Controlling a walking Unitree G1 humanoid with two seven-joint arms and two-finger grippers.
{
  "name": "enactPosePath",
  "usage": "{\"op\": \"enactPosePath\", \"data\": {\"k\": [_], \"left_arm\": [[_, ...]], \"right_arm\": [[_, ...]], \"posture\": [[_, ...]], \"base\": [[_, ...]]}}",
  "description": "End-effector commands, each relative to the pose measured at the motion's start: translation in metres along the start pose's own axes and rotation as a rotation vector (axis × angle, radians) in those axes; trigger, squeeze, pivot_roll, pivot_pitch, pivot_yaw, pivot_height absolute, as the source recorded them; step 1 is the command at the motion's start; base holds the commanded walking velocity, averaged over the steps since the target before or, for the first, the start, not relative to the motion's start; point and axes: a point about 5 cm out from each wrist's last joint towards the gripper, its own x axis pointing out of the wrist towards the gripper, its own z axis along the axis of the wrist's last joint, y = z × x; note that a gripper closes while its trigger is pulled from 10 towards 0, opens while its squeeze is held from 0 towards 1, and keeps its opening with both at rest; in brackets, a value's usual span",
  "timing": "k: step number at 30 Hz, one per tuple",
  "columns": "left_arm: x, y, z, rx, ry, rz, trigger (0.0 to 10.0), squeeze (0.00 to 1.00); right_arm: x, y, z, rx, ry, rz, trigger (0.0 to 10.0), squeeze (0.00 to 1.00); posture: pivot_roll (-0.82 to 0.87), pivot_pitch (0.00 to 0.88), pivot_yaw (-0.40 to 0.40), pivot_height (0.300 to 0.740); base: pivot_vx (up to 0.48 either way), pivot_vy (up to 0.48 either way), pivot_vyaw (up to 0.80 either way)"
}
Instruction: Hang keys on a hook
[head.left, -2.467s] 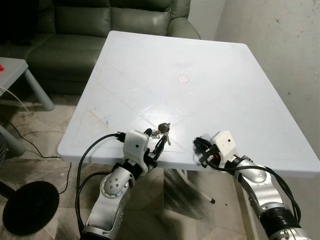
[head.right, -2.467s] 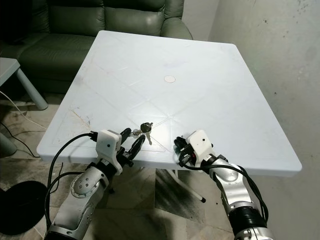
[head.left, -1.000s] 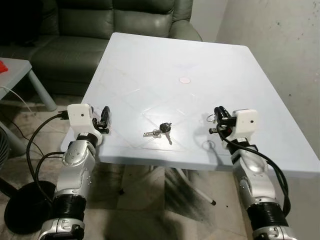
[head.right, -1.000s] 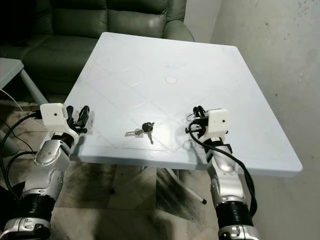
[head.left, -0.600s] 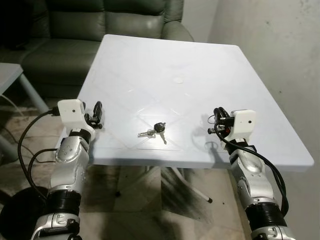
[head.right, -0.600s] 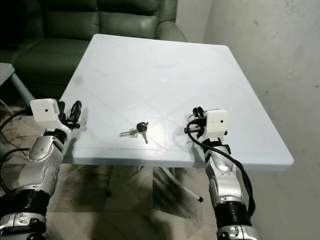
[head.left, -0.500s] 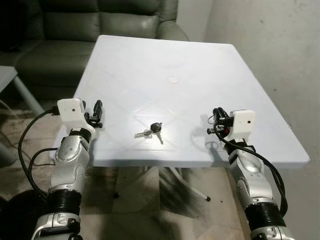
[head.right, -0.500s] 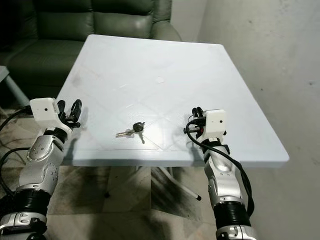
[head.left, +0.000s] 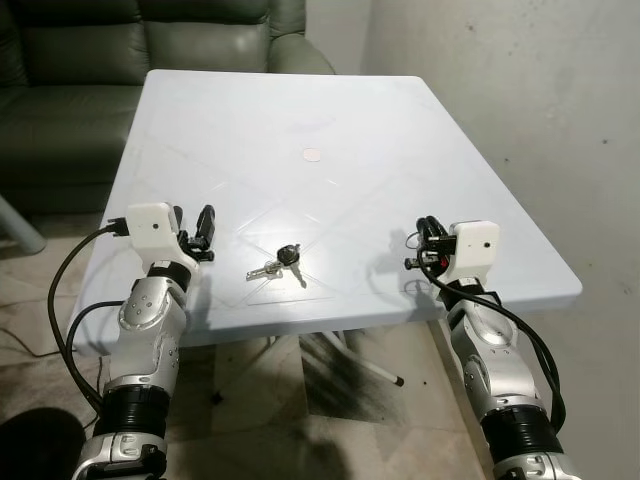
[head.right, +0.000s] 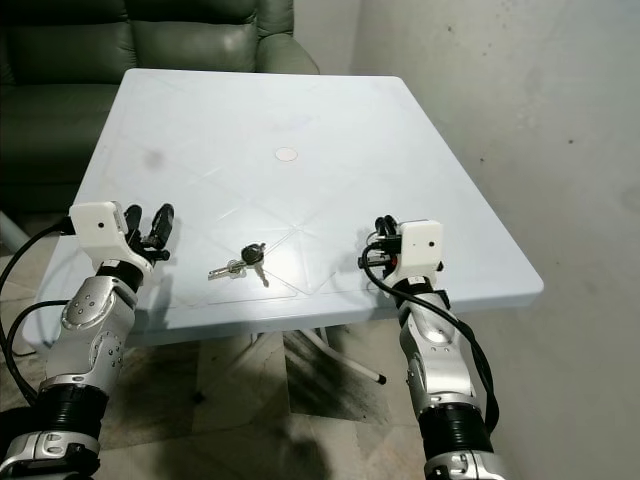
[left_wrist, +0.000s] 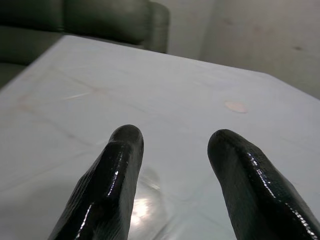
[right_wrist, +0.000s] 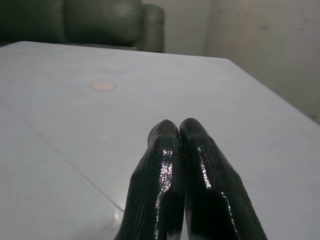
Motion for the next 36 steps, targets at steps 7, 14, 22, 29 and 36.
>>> {"op": "enactPosePath", "data": {"k": [7, 14, 22, 29, 36], "left_arm": [[0.0017, -0.0033, 0.0031, -0.003, -0.009, -0.016, 10.0, 0.0], [0.0023, -0.0032, 0.0028, -0.002, -0.003, -0.002, 10.0, 0.0], [0.0031, -0.004, 0.0007, -0.025, 0.019, 0.009, 10.0, 0.0], [0.0049, -0.0062, 0.0029, -0.029, 0.013, 0.002, 10.0, 0.0], [0.0053, -0.0079, 0.0029, -0.021, 0.013, -0.004, 10.0, 0.0]], "right_arm": [[-0.0021, -0.0017, -0.0008, -0.013, 0.008, -0.007, 10.0, 0.0], [-0.0014, -0.0022, -0.0001, -0.016, 0.007, -0.006, 10.0, 0.0], [-0.0018, -0.0025, -0.0001, -0.02, 0.009, -0.005, 10.0, 0.0], [-0.0022, -0.003, -0.0004, -0.025, 0.012, -0.004, 10.0, 0.0], [-0.0029, -0.004, -0.001, -0.028, 0.015, -0.004, 10.0, 0.0]], "posture": [[-0.01, 0.039, -0.046, 0.74], [0.0, 0.037, -0.049, 0.74], [-0.01, 0.037, -0.052, 0.74], [-0.01, 0.031, -0.052, 0.74], [-0.01, 0.023, -0.053, 0.74]], "base": [[0.0, 0.008, -0.69], [0.0, 0.0, -0.69], [0.0, 0.0, -0.69], [0.0, 0.0, -0.69], [0.0, 0.0, -0.69]]}}
